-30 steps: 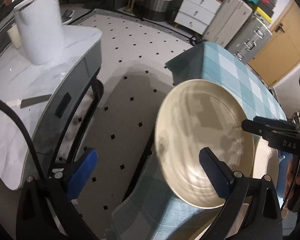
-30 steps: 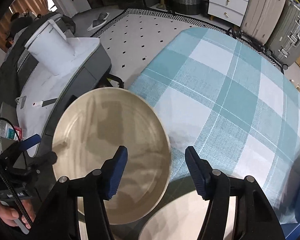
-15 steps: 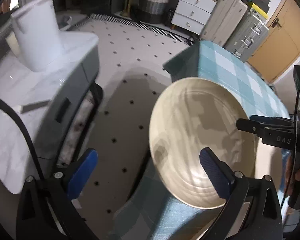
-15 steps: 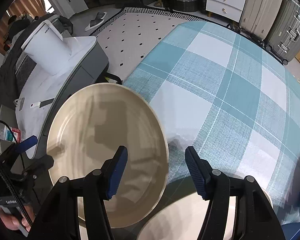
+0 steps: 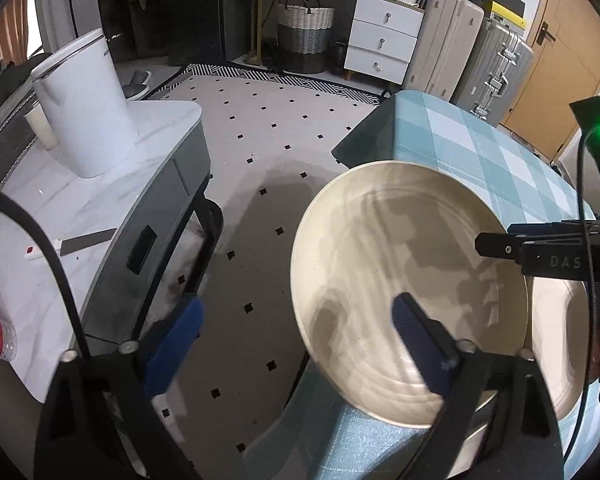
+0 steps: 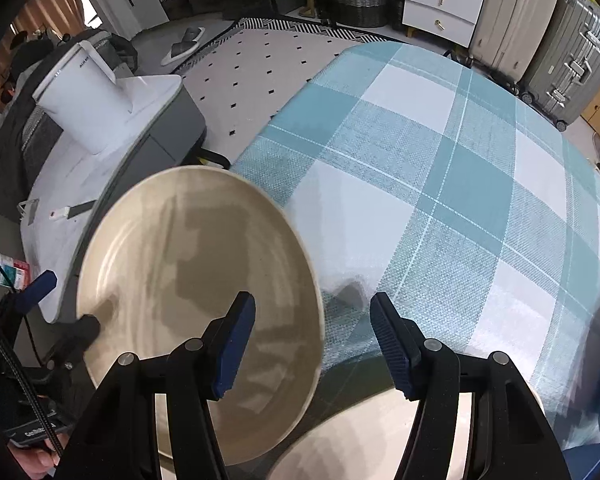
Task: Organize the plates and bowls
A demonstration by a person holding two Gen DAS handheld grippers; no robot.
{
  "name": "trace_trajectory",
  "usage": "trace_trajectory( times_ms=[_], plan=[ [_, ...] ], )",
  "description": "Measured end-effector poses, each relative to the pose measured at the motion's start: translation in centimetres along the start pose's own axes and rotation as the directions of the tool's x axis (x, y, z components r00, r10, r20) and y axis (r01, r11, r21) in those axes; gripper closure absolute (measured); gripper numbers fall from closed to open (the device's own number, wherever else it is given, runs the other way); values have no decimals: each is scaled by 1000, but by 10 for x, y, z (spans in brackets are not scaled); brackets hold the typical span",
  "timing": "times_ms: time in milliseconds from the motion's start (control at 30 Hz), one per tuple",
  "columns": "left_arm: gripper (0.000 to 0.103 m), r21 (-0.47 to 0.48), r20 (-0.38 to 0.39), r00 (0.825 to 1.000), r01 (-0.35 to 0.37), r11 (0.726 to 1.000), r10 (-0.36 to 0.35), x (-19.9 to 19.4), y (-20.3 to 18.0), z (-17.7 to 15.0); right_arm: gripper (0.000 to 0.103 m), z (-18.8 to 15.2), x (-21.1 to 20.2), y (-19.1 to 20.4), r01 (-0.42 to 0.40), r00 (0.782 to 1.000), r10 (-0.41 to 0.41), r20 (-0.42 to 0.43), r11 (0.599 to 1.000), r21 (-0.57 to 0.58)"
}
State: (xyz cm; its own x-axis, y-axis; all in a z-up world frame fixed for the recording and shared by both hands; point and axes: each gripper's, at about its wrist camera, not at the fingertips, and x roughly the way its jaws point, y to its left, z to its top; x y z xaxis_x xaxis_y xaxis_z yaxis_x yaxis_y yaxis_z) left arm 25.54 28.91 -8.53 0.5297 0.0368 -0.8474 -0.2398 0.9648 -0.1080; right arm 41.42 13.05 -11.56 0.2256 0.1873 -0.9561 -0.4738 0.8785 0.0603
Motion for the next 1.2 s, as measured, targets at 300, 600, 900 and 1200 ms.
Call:
trace_trajectory(
  times_ms=[300, 600, 900, 1200],
  plan=[
    [52, 45, -20, 1000, -11, 999, 12, 10, -11, -3, 52, -1, 3, -4, 16, 1000, -16, 4, 1000, 4],
    [76, 65, -25, 1000, -12, 998, 13, 15, -15, -7, 65, 0, 2, -2, 12, 1000, -12, -2, 1000, 2],
    [86, 66, -19, 1000, -11, 998, 12, 13, -15, -8, 83, -1, 0, 0, -1, 1000, 1, 5, 1000, 4],
    [91, 49, -34, 999, 15, 999, -13, 14, -11, -5, 86, -3, -2, -5, -23, 1000, 22, 10, 999, 32]
  ],
)
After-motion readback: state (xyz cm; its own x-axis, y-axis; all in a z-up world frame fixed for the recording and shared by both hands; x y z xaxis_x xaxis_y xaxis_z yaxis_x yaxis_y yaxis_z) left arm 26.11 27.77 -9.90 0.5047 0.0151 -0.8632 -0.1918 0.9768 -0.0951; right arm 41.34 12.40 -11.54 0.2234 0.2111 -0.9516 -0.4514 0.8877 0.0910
